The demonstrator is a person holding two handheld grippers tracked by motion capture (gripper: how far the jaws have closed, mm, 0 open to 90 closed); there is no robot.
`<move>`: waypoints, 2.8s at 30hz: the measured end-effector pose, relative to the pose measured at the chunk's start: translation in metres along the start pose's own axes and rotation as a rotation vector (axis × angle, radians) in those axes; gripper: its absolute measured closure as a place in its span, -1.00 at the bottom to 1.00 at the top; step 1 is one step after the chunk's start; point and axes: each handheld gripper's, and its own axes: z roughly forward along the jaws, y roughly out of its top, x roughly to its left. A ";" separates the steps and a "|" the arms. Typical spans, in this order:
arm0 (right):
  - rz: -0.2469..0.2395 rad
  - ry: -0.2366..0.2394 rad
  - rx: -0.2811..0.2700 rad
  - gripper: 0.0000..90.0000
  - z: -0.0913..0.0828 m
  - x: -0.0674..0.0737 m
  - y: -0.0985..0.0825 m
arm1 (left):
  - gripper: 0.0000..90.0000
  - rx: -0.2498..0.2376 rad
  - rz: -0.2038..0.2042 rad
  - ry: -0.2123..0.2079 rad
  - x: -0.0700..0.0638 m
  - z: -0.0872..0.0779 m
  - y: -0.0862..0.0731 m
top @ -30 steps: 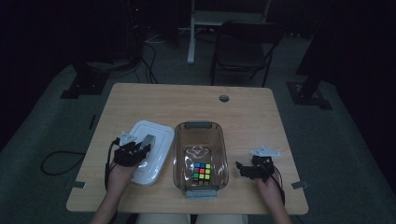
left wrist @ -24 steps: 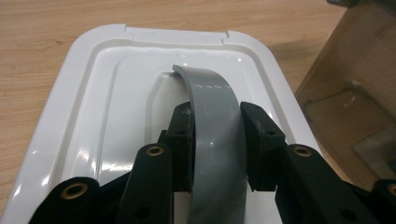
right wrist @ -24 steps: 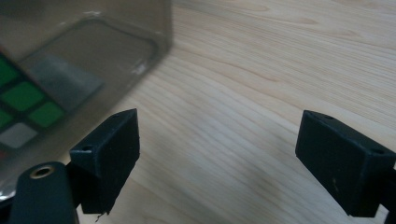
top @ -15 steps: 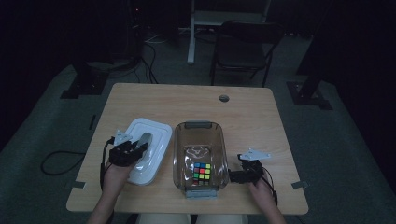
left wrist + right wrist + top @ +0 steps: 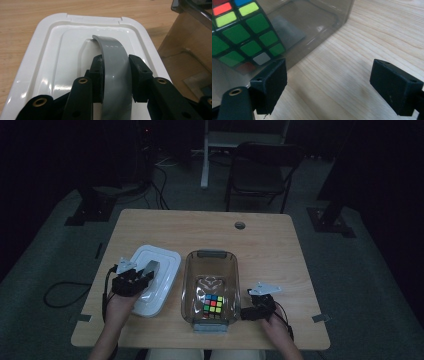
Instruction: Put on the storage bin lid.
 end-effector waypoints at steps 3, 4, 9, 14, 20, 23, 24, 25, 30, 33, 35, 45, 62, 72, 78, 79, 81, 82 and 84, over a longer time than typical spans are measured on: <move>-0.010 0.005 0.000 -0.69 0.003 0.006 0.001 | 0.52 -0.031 -0.003 -0.001 0.002 -0.010 0.008; -0.015 0.001 0.002 -0.69 0.003 0.008 0.002 | 0.52 -0.040 -0.002 0.000 0.003 -0.012 0.010; -0.007 0.007 -0.001 -0.69 0.007 0.012 0.004 | 0.52 -0.080 -0.003 0.001 0.003 -0.022 0.020; 0.007 0.015 0.015 -0.69 0.014 0.017 0.006 | 0.52 -0.119 -0.007 -0.014 0.004 -0.031 0.029; -0.015 0.020 0.009 -0.69 0.019 0.024 0.008 | 0.52 -0.134 0.004 -0.033 0.001 -0.039 0.034; -0.020 0.024 0.016 -0.69 0.021 0.028 0.011 | 0.52 -0.133 0.015 -0.063 -0.001 -0.041 0.039; -0.020 0.024 0.016 -0.69 0.021 0.028 0.011 | 0.52 -0.133 0.015 -0.063 -0.001 -0.041 0.039; -0.026 0.024 0.020 -0.69 0.022 0.029 0.013 | 0.52 -0.133 0.008 -0.085 -0.002 -0.041 0.041; -0.041 0.019 0.023 -0.69 0.027 0.035 0.018 | 0.52 -0.134 0.036 -0.083 -0.008 -0.042 0.047; -0.053 0.039 0.023 -0.69 0.034 0.042 0.024 | 0.52 -0.133 0.056 -0.103 -0.017 -0.042 0.051; -0.064 0.042 0.023 -0.69 0.040 0.049 0.029 | 0.52 -0.132 0.064 -0.110 -0.020 -0.042 0.053; -0.064 0.064 0.017 -0.71 0.063 0.068 0.046 | 0.52 -0.103 0.100 -0.147 -0.034 -0.033 0.057; -0.071 -0.028 0.007 -0.71 0.047 0.043 0.034 | 0.52 -0.063 0.149 -0.241 -0.058 -0.015 0.059; 0.078 -0.085 -0.055 -0.71 0.022 0.000 0.026 | 0.52 -0.028 0.172 -0.271 -0.073 0.000 0.059; 0.125 -0.102 -0.068 -0.71 0.016 -0.010 0.022 | 0.51 -0.014 0.173 -0.276 -0.075 0.002 0.058; 0.142 -0.103 -0.076 -0.71 0.015 -0.012 0.021 | 0.51 -0.013 0.170 -0.275 -0.075 0.002 0.058; 0.147 -0.100 -0.073 -0.71 0.015 -0.013 0.021 | 0.51 -0.010 0.176 -0.268 -0.077 0.002 0.058; 0.147 -0.100 -0.071 -0.71 0.015 -0.013 0.021 | 0.51 -0.009 0.173 -0.275 -0.077 0.001 0.058; 0.151 -0.097 -0.071 -0.71 0.015 -0.014 0.020 | 0.51 -0.008 0.176 -0.279 -0.079 0.002 0.058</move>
